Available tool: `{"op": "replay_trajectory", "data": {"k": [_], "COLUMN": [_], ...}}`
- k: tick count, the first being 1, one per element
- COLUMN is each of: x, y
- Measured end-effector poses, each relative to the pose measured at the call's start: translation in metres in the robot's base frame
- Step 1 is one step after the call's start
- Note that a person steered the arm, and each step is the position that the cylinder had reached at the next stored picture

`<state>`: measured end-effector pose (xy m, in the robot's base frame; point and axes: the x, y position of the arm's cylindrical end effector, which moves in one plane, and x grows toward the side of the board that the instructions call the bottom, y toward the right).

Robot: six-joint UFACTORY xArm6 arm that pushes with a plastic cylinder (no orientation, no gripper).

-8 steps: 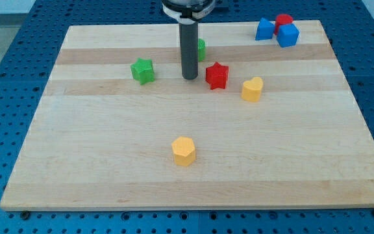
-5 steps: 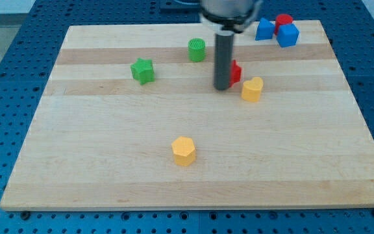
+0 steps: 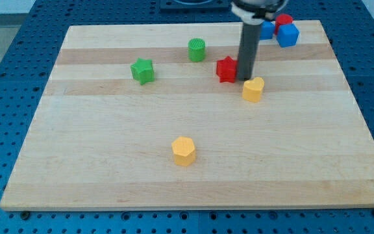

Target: Place the red star to the bottom of the blue triangle

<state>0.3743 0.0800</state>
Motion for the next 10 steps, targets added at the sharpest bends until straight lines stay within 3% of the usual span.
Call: {"op": "replay_trajectory", "data": {"k": [2, 3, 6, 10], "x": [0.017, 0.000, -0.033, -0.065], "y": [-0.078, -0.077, 0.037, 0.055]}}
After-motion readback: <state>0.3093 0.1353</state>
